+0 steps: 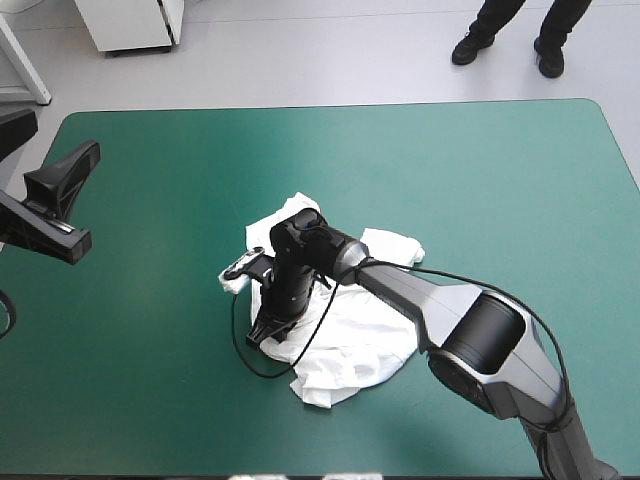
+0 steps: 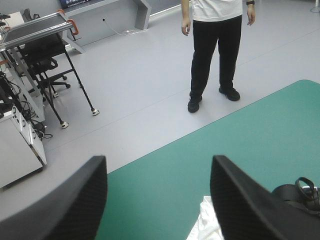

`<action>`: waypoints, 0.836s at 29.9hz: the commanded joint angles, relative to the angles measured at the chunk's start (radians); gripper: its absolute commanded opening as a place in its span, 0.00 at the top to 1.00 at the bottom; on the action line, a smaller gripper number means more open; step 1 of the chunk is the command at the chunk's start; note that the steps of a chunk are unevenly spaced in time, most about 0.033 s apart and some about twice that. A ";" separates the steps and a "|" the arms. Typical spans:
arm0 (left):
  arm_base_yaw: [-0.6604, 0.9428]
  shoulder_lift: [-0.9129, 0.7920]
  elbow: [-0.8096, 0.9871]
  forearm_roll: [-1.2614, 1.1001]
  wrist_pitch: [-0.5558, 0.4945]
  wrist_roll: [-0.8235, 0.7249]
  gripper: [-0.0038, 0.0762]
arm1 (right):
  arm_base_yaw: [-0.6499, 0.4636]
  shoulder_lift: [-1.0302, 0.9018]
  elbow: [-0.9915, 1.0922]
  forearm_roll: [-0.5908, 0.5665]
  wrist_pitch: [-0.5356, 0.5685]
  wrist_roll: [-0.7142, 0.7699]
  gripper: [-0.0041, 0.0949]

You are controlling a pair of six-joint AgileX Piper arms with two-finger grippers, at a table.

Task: Fold the cloth

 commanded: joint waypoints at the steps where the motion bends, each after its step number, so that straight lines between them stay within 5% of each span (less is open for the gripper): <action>1: 0.000 -0.003 -0.023 -0.023 -0.068 -0.011 0.40 | -0.048 -0.084 -0.019 0.015 0.029 0.004 0.72; 7: 0.000 -0.003 -0.023 -0.023 -0.055 -0.013 0.40 | -0.098 -0.149 -0.026 -0.004 0.029 0.027 0.35; 18: 0.000 -0.001 0.034 0.126 0.098 -0.103 0.40 | -0.133 -0.483 -0.004 -0.276 0.031 0.176 0.34; 25: -0.004 0.097 0.141 0.199 0.093 -0.103 0.40 | -0.133 -0.733 0.178 -0.455 0.031 0.307 0.34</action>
